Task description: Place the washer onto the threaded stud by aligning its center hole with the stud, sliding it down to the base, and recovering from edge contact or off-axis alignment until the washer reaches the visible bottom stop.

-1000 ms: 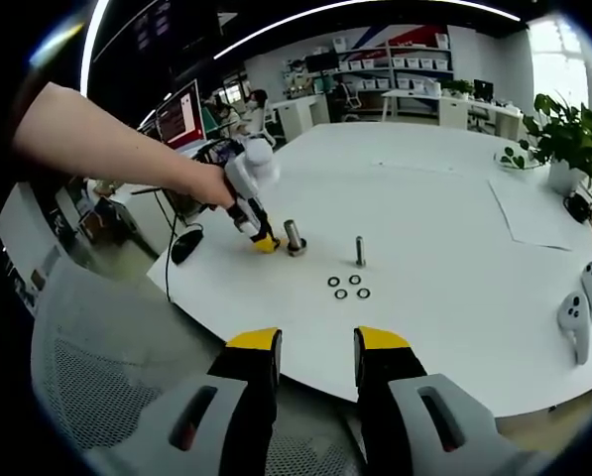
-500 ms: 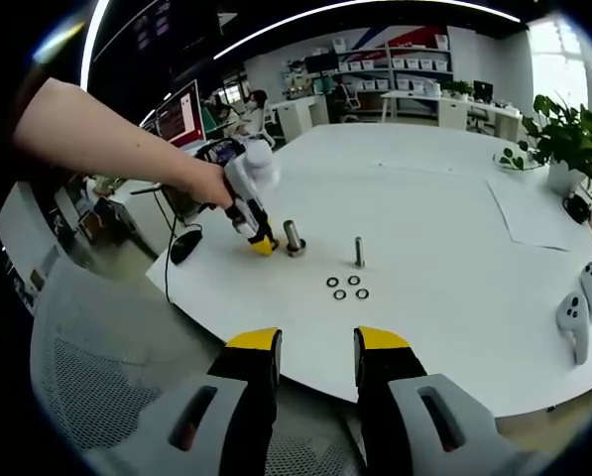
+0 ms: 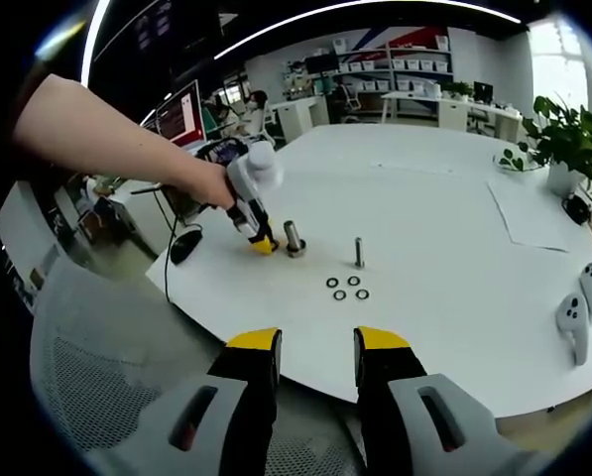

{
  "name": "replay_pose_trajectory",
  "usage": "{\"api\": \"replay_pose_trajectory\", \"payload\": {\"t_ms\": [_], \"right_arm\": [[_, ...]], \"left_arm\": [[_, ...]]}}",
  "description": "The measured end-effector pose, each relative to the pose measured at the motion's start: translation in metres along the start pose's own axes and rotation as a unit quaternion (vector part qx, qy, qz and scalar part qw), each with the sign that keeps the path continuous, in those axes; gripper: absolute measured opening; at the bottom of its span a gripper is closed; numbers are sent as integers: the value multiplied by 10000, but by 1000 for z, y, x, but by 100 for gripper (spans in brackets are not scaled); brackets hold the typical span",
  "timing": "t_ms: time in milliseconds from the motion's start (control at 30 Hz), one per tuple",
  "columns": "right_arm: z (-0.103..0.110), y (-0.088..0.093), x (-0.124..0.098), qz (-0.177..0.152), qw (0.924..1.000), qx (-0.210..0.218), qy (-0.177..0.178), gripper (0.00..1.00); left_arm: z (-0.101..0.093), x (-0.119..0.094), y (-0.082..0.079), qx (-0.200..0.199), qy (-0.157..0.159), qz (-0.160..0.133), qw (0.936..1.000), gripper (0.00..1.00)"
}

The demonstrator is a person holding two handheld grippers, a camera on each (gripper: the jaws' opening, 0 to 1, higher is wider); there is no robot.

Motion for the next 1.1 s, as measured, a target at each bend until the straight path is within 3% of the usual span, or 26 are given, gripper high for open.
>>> {"api": "replay_pose_trajectory", "payload": {"t_ms": [167, 333, 467, 967, 1100], "right_arm": [[0, 0, 0, 8, 10000, -11, -4, 32], [0, 0, 0, 4, 10000, 4, 4, 32], [-1, 0, 0, 5, 10000, -5, 4, 32], [-1, 0, 0, 7, 10000, -6, 5, 32], [0, 0, 0, 9, 10000, -9, 1, 31]], "left_arm": [[-1, 0, 0, -74, -26, 6, 10000, 20], [-1, 0, 4, -319, -56, -210, 9993, 19], [-3, 0, 6, -283, -74, -372, 9989, 19], [-17, -5, 13, -253, 17, -218, 9994, 18], [-16, -7, 12, -226, -10, -322, 9992, 18]]}}
Point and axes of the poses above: the point that each gripper's makers call its tool centre point, and the gripper's own axes: x roughly forward along the fingers, z roughly to its left, y roughly out of its underside, the point moved 6 cm from there along -x, roughly backward along the fingers, and after that the axes turned 5 degrees about x, right-handed, at the moved point
